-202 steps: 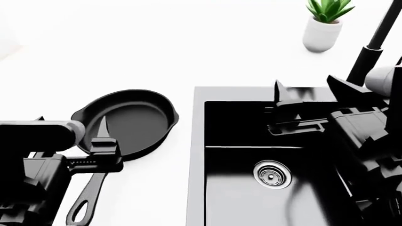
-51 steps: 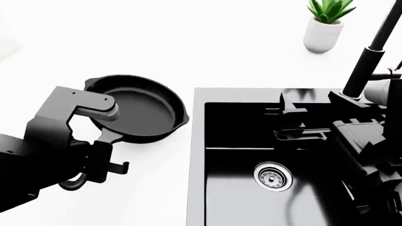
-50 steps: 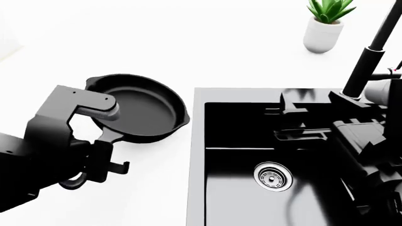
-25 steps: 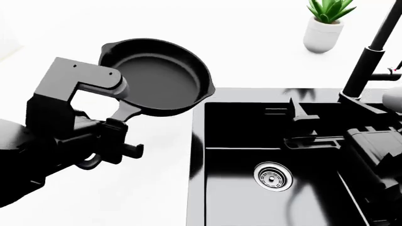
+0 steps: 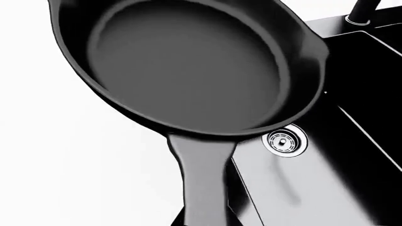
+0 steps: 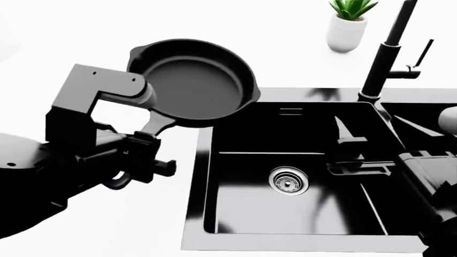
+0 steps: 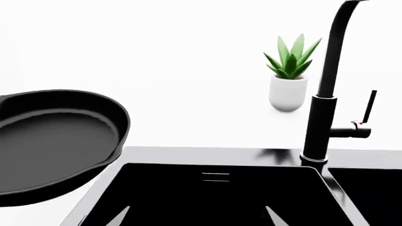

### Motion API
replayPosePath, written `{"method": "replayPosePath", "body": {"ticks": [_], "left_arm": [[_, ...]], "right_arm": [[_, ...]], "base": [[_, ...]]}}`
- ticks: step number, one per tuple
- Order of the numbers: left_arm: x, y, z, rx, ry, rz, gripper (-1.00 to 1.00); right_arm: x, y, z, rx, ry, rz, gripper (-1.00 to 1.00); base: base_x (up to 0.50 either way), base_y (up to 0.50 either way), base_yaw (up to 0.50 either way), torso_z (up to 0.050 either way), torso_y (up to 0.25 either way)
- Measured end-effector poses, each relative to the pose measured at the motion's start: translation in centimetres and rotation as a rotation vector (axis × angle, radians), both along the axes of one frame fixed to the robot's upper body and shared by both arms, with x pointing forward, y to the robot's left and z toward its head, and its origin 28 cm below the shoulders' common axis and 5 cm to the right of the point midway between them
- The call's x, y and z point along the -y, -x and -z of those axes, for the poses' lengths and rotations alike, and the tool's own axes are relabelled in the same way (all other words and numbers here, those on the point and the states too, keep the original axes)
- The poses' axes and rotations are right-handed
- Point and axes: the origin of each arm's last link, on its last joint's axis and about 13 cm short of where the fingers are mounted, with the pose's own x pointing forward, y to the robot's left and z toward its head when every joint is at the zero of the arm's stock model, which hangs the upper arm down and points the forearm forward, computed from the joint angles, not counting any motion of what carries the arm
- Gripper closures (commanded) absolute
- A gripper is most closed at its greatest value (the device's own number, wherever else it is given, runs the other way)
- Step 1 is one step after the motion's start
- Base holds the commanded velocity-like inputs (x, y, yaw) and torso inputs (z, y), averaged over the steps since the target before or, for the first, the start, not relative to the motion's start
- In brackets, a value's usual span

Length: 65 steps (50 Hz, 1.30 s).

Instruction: Pick the pan and sponge and place them into the sink. Then turn on the water.

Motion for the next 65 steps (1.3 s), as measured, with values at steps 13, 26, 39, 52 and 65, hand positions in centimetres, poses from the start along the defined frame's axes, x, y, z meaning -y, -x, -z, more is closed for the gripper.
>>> {"method": "replayPosePath", "body": {"ticks": [13, 26, 39, 52, 65], "left_arm": [[0.3, -0.4, 0.3, 0.004, 0.004, 0.012, 1.0], [0.4, -0.6, 0.5, 0.006, 0.013, 0.019, 1.0], [0.5, -0.8, 1.0, 0.002, 0.022, 0.023, 1.0], [1.4, -1.1, 1.5, -0.009, 0.033, 0.06, 1.0], [2.4, -1.8, 2.7, -0.025, 0.02, 0.111, 1.0]], "right_arm": [[0.0, 0.0, 0.2, -0.005, 0.0, 0.004, -1.0], [0.0, -0.1, 0.3, -0.007, 0.002, 0.005, -1.0], [0.0, -0.1, 0.3, -0.008, 0.002, 0.007, -1.0], [0.1, 0.0, 0.4, -0.005, 0.001, 0.011, -1.0], [0.2, 0.1, 0.6, -0.004, -0.002, 0.01, -1.0]], "base": [[0.0, -0.28, 0.0, 0.0, 0.002], [0.0, -0.27, 0.0, 0.001, 0.002], [0.0, -0.22, 0.0, 0.001, 0.002], [0.0, -0.1, 0.0, 0.0, 0.002], [0.0, 0.0, 0.0, 0.001, 0.002]]}}
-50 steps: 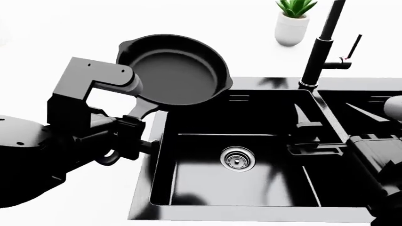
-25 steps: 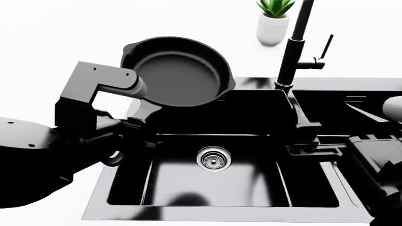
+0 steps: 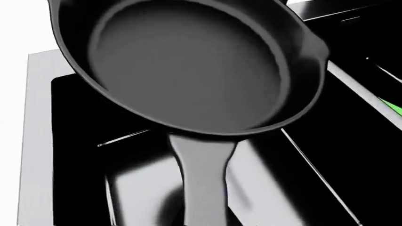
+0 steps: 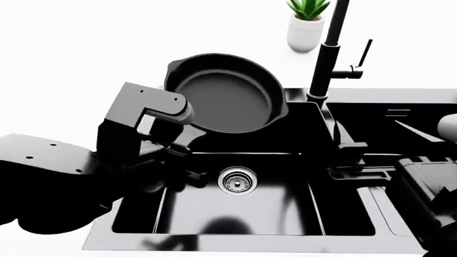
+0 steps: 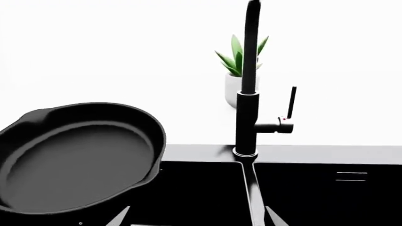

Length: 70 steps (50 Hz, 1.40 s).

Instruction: Pick the pan and sponge and place them into the sink. Then turn on the water.

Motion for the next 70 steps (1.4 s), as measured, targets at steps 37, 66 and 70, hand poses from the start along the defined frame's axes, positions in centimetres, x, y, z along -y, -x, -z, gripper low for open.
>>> {"method": "replayPosePath", "body": {"ticks": [37, 66, 70], "left_arm": [[2.0, -3.0, 4.3, -0.039, 0.049, 0.207, 1.0], [1.5, -3.5, 8.7, -0.087, 0.036, 0.233, 1.0], [1.4, -3.4, 9.2, -0.097, 0.032, 0.233, 1.0]], "right_arm": [[0.2, 0.1, 0.4, 0.006, -0.011, 0.007, -1.0], [0.2, -0.3, 0.9, -0.003, -0.02, 0.018, -1.0], [0.2, -0.3, 1.0, -0.004, -0.02, 0.018, -1.0]], "base": [[0.0, 0.0, 0.0, 0.001, 0.002], [0.0, 0.0, 0.0, 0.0, 0.002], [0.0, 0.0, 0.0, 0.003, 0.0]]}}
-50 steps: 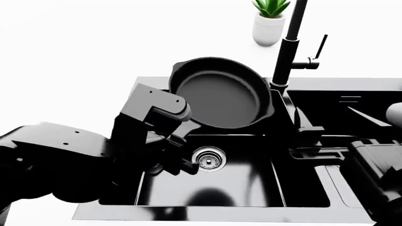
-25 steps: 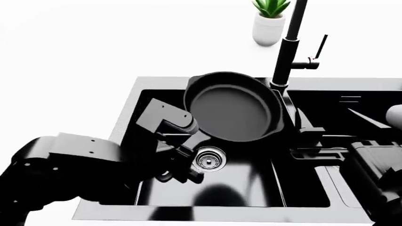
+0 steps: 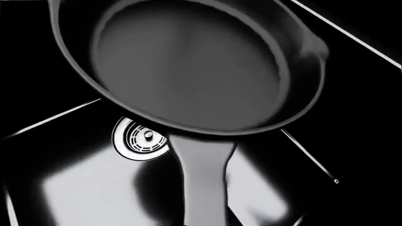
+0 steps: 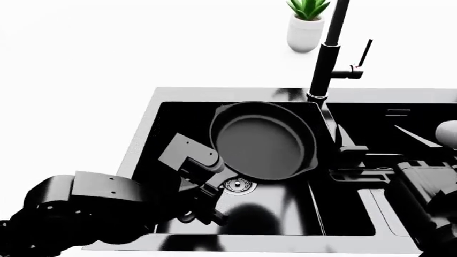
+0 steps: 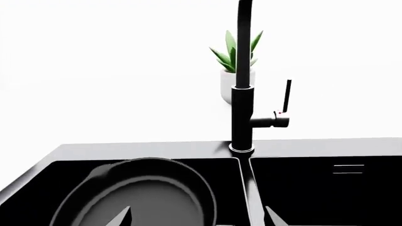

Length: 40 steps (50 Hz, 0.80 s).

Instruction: Pick the pan and sponge and place them into the sink. Then turn on the water.

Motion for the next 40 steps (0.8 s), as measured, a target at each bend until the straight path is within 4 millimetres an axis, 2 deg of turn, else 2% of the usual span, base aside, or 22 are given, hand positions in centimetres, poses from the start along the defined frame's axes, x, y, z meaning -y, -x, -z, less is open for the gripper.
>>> {"method": "replayPosePath", "body": {"ticks": [13, 34, 40], "left_arm": [[-0.2, 0.2, 1.6, -0.036, -0.019, -0.005, 1.0], [-0.2, -0.4, 2.5, -0.025, -0.006, -0.022, 1.0], [-0.3, -0.5, 3.3, -0.043, -0.04, -0.027, 1.0]], "right_arm": [[0.0, -0.1, 0.1, -0.003, 0.0, 0.001, -1.0], [0.0, -0.1, 0.6, -0.011, -0.005, 0.004, -1.0], [0.1, -0.1, 0.7, -0.011, -0.008, 0.004, -1.0]], "base": [[0.0, 0.0, 0.0, 0.0, 0.002], [0.0, 0.0, 0.0, 0.0, 0.0], [0.0, 0.0, 0.0, 0.0, 0.0]]}}
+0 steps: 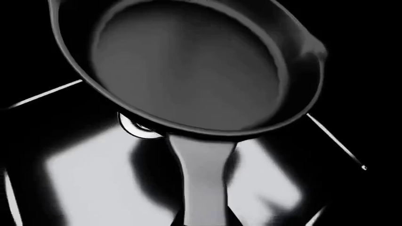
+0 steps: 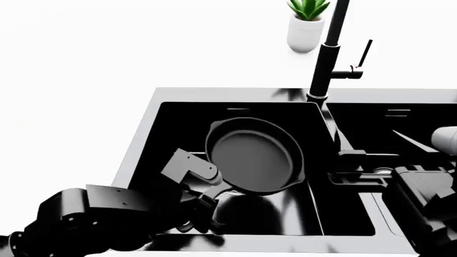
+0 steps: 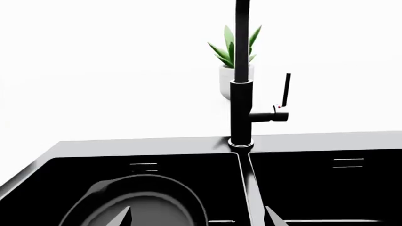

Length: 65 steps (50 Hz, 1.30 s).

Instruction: Pick the pan and sponge and place them into the sink. Then turn on the water.

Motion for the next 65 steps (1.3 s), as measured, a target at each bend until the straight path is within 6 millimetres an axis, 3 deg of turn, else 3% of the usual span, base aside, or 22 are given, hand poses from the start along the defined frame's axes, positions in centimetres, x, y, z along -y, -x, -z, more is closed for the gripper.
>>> {"method": "replayPosePath", "body": {"ticks": [10, 11, 26, 51, 65], "left_arm": [[0.0, -0.4, 0.6, -0.03, -0.012, 0.006, 1.0], [0.0, -0.4, 0.6, -0.032, -0.01, 0.007, -1.0], [-0.1, -1.3, -0.5, 0.02, -0.032, -0.019, -1.0], [-1.7, -0.4, -9.7, 0.252, 0.045, -0.17, -1.0], [-2.8, 0.3, -11.9, 0.34, 0.089, -0.275, -1.0]], "right_arm": [[0.1, 0.1, 0.0, 0.0, -0.002, 0.002, -1.0], [0.1, 0.1, 0.0, 0.0, -0.002, 0.003, -1.0], [0.1, 0.2, 0.0, -0.001, -0.001, 0.003, -1.0], [0.0, 0.1, -0.6, -0.001, 0.025, 0.001, -1.0], [-0.1, -0.2, -0.9, -0.006, 0.037, 0.004, -1.0]], "base": [[0.0, 0.0, 0.0, 0.0, 0.0], [0.0, 0.0, 0.0, 0.0, 0.0], [0.0, 0.0, 0.0, 0.0, 0.0], [0.0, -0.07, 0.0, 0.0, 0.0], [0.01, -0.42, 0.0, 0.0, 0.0]]}}
